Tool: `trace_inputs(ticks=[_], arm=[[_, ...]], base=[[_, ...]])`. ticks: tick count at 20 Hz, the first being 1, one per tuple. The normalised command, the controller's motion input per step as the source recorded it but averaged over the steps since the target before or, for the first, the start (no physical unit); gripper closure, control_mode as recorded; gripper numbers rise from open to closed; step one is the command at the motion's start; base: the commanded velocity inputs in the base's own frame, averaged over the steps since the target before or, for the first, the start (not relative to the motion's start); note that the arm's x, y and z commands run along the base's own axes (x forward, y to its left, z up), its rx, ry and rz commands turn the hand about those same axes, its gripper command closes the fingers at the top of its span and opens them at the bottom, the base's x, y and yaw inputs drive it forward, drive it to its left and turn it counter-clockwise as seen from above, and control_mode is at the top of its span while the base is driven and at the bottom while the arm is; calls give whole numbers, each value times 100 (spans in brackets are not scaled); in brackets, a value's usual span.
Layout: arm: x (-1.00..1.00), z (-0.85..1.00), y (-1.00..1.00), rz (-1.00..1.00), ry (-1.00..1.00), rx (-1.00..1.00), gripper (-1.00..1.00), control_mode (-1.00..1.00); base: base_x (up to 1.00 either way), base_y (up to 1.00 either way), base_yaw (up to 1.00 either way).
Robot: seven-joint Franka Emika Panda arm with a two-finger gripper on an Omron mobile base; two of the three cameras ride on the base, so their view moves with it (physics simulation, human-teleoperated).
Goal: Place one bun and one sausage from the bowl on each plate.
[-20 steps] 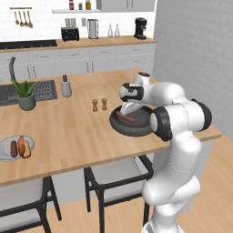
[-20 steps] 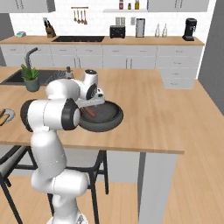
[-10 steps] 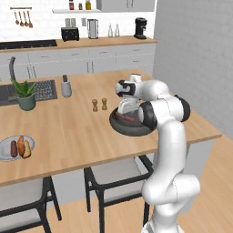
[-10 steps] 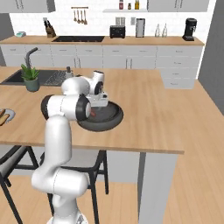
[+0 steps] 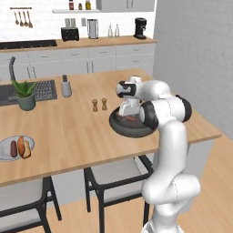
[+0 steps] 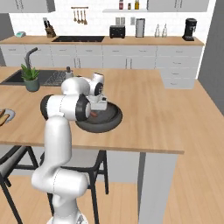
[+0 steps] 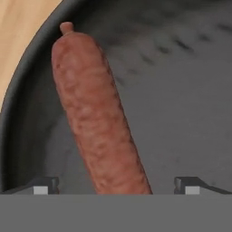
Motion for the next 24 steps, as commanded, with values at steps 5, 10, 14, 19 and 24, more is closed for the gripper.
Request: trace_inputs(ticks=[5, 10, 14, 19, 24], arm=[[-40, -73, 42, -7, 2, -1, 100, -100], [-52, -59, 15, -13, 0, 0, 100, -100], [-48, 14, 2, -7, -17, 2, 100, -100], [-36, 99, 0, -1, -45, 5, 100, -100], [-72, 90, -5, -15, -54, 0, 100, -100]], base=[[0, 0, 0], [0, 0, 0], [0, 0, 0], [0, 0, 0], [0, 0, 0]])
